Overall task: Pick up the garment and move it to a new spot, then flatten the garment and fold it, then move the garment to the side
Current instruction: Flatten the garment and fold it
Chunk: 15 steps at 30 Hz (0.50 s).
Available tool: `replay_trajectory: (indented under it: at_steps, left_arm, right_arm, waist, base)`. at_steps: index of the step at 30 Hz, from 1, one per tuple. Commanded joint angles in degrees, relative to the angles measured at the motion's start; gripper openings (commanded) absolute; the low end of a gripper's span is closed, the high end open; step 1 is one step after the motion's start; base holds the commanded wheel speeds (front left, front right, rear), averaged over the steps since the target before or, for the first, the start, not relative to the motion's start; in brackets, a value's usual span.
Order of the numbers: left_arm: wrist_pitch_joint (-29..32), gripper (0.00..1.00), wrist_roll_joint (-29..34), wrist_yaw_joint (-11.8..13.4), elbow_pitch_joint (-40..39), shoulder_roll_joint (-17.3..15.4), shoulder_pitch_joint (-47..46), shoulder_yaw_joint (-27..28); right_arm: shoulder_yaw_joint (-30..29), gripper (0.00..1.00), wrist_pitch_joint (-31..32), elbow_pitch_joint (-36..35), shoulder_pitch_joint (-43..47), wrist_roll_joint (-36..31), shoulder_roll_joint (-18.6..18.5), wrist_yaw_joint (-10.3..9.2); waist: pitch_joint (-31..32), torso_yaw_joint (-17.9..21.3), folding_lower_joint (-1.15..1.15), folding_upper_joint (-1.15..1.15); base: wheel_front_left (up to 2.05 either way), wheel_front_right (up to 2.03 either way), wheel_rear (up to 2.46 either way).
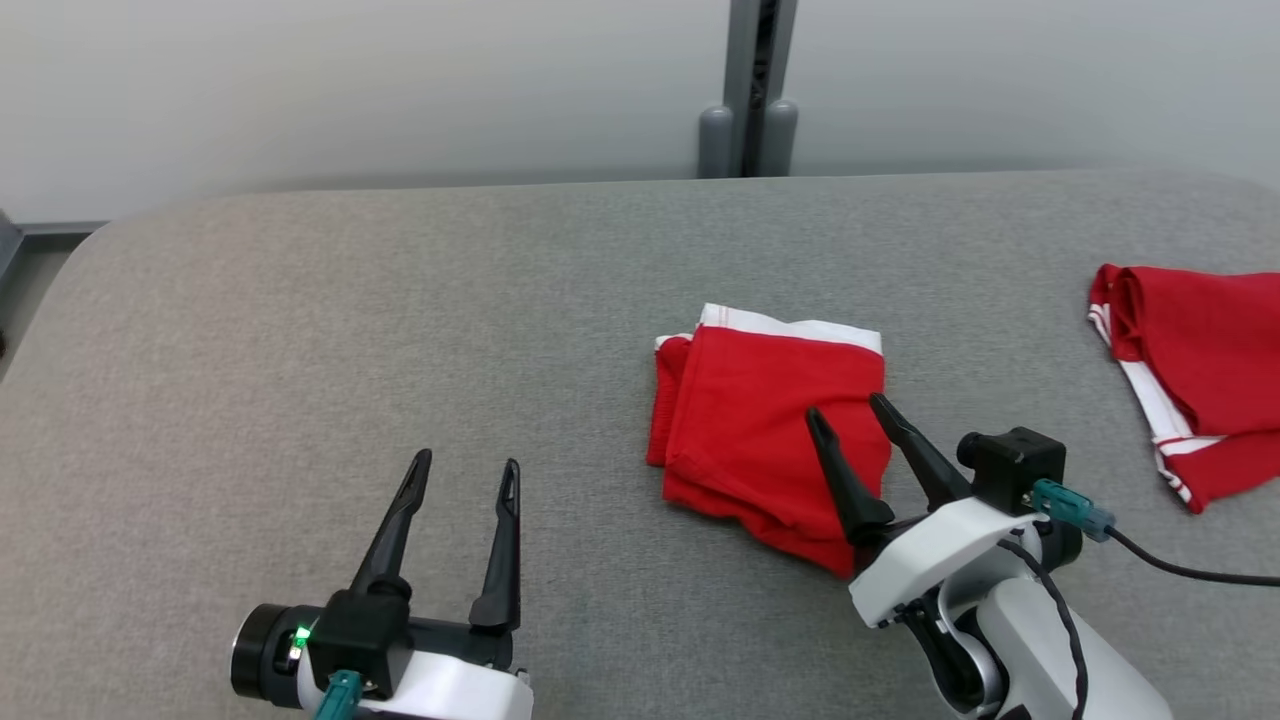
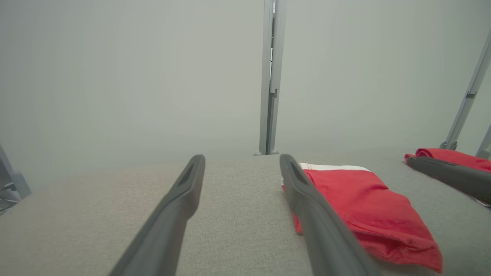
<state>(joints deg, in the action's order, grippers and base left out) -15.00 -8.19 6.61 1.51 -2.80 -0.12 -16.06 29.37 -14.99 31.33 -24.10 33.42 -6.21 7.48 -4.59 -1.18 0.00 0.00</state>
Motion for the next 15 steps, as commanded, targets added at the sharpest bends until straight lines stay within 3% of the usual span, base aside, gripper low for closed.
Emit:
replay_trajectory:
  at_steps: [1, 15]
  left_arm:
    - [-0.2, 1.00, -0.7, 0.1, 0.0, -0.2, 0.6, 0.7]
    - [-0.2, 1.00, -5.2, -0.7, 0.8, -0.2, 3.2, 5.2]
  right_arm:
    - [-1.1, 1.00, -0.3, -0.4, 0.9, -1.8, -0.6, 0.03]
    - [-10.6, 1.00, -0.3, -5.1, 9.2, -13.6, -1.4, 0.03]
  waist:
    - [0.6, 1.4, 0.00, 0.00]
    - [3.8, 4.5, 0.00, 0.00]
  base:
    - [0.00, 0.00, 0.00]
    - [0.00, 0.00, 0.00]
